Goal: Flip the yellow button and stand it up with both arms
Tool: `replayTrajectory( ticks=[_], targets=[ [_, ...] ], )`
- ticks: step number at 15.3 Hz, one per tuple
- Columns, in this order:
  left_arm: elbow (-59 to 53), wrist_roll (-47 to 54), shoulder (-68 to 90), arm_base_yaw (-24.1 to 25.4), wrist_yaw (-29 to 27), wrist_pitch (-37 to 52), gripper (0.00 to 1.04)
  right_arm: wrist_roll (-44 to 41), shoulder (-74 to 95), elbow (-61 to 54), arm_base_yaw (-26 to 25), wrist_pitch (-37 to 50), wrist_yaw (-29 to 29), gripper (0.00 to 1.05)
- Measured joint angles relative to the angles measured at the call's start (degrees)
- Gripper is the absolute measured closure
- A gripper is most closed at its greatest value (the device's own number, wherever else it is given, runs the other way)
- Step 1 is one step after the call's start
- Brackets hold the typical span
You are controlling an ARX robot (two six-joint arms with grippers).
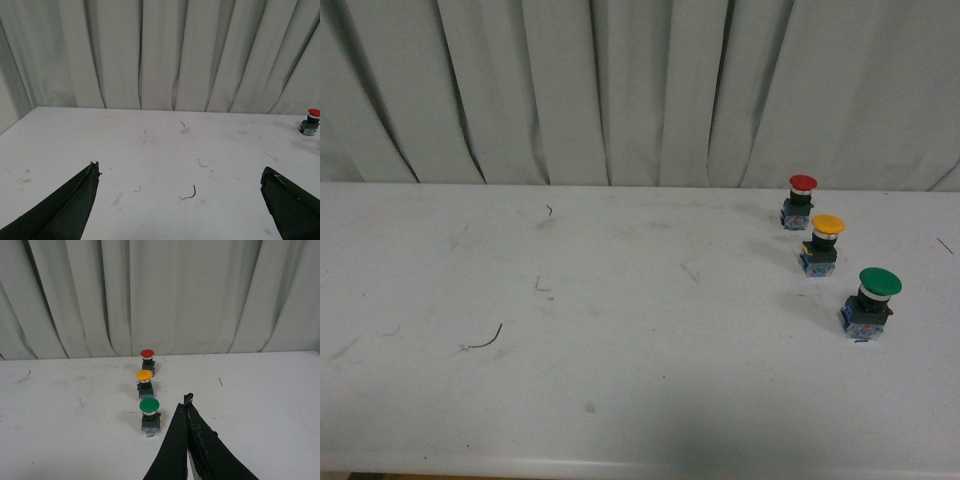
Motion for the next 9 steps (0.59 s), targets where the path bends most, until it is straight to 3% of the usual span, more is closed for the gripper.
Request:
replayTrajectory(
  ticks=[8, 9],
  targets=[
    [0.0, 0.0, 0.0, 0.0, 0.0, 0.0, 0.07, 0.0, -7.54, 0.0, 0.0, -8.04, 0.0, 1.03],
    [0.0, 0.0, 0.0, 0.0, 0.0, 0.0, 0.07, -0.02, -12.79, 0.02, 0.0, -16.15, -0.07, 1.03]
  ],
)
